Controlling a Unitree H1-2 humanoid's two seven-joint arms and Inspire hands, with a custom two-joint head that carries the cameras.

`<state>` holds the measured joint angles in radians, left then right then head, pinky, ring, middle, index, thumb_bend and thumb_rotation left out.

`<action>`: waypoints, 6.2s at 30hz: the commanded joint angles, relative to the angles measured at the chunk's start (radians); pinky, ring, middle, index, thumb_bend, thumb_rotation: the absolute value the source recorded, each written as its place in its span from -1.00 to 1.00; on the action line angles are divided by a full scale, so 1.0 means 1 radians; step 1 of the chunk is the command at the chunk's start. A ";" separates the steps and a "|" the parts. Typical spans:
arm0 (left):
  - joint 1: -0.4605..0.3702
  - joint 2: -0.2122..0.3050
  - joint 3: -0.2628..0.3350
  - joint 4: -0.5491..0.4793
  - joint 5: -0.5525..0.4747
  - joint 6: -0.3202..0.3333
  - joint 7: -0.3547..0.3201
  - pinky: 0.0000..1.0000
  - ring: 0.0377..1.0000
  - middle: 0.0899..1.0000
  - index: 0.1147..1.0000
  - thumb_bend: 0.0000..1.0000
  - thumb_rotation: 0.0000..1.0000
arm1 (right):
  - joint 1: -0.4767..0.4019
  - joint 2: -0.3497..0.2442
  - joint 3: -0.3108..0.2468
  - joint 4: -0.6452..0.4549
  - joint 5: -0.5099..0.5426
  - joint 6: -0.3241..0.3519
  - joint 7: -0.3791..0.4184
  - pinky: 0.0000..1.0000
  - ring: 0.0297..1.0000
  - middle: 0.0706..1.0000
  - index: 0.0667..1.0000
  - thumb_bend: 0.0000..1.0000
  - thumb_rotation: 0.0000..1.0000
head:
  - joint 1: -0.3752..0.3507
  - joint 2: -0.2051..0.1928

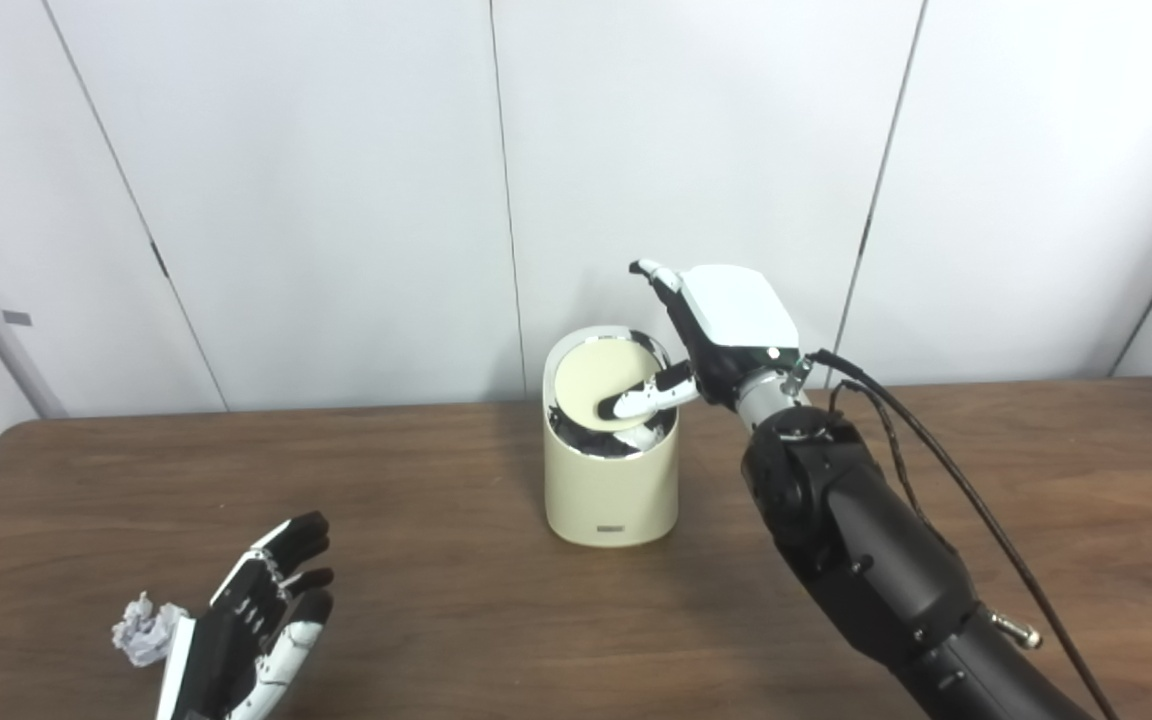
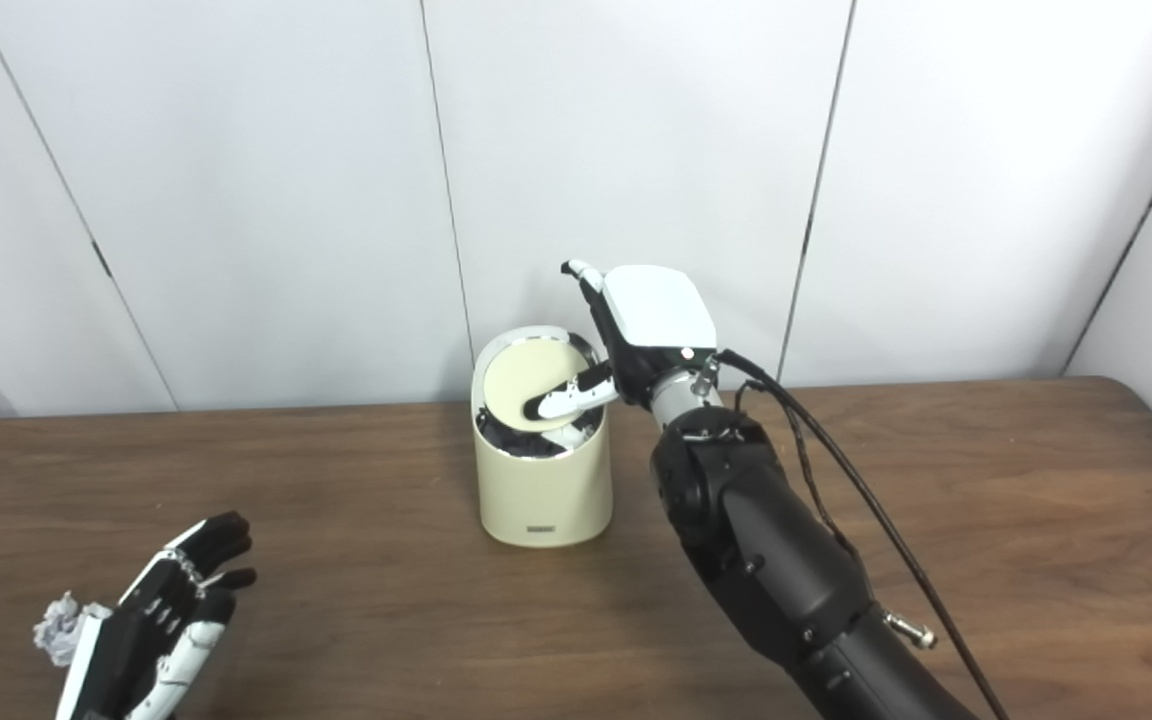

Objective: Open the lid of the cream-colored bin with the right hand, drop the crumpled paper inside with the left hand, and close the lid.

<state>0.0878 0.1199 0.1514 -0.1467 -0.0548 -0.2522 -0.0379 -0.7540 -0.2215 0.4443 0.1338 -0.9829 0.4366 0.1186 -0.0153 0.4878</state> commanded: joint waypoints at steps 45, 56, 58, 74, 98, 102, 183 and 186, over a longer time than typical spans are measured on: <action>-0.010 0.018 0.002 -0.021 -0.005 -0.019 -0.001 0.46 0.66 0.62 0.55 0.46 0.17 | 0.196 0.051 -0.326 -0.337 0.403 -0.063 0.029 0.41 0.68 0.80 0.88 0.77 0.95 | -0.010 -0.013; -0.008 0.018 0.003 -0.028 -0.007 -0.013 -0.001 0.50 0.66 0.62 0.56 0.45 0.16 | 0.376 0.060 -0.399 -0.379 0.536 -0.248 -0.096 0.57 0.71 0.74 0.73 0.75 0.94 | -0.012 -0.010; -0.008 0.018 0.004 -0.029 -0.012 -0.009 -0.002 0.50 0.66 0.62 0.56 0.45 0.16 | 0.410 0.059 -0.413 -0.374 0.569 -0.300 -0.116 0.63 0.74 0.74 0.73 0.75 0.95 | -0.013 -0.008; 0.000 0.019 0.006 -0.031 -0.021 -0.008 -0.004 0.53 0.69 0.64 0.58 0.46 0.16 | 0.563 0.069 -0.466 -0.223 0.789 -0.688 -0.180 0.65 0.73 0.70 0.76 0.74 0.81 | -0.007 -0.002; -0.003 0.024 0.003 -0.020 -0.024 -0.019 -0.008 0.53 0.68 0.64 0.58 0.43 0.16 | 0.602 0.097 -0.485 -0.177 0.817 -0.774 -0.200 0.69 0.69 0.68 0.77 0.81 0.66 | -0.014 -0.005; -0.003 0.022 0.006 -0.017 -0.021 -0.016 -0.004 0.52 0.68 0.64 0.58 0.46 0.17 | 0.603 0.096 -0.487 -0.174 0.813 -0.777 -0.205 0.69 0.68 0.67 0.77 0.81 0.67 | -0.016 -0.005; 0.069 0.323 0.308 -0.312 0.555 -0.029 0.065 0.17 0.37 0.40 0.37 0.93 -0.51 | 0.722 0.035 -0.542 -0.098 0.879 -0.807 -0.193 0.70 0.74 0.73 0.80 0.57 0.59 | 0.242 -0.007; 0.073 0.313 0.307 -0.271 0.571 -0.035 0.080 0.14 0.34 0.38 0.36 0.93 -0.51 | 0.724 0.027 -0.547 -0.115 0.881 -0.786 -0.188 0.71 0.76 0.74 0.80 0.53 0.61 | 0.278 -0.005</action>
<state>0.1627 0.4189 0.4499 -0.4124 0.5099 -0.2832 0.0061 -0.0437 -0.1469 -0.0757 0.0088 -0.0969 -0.3218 -0.0754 0.2620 0.4817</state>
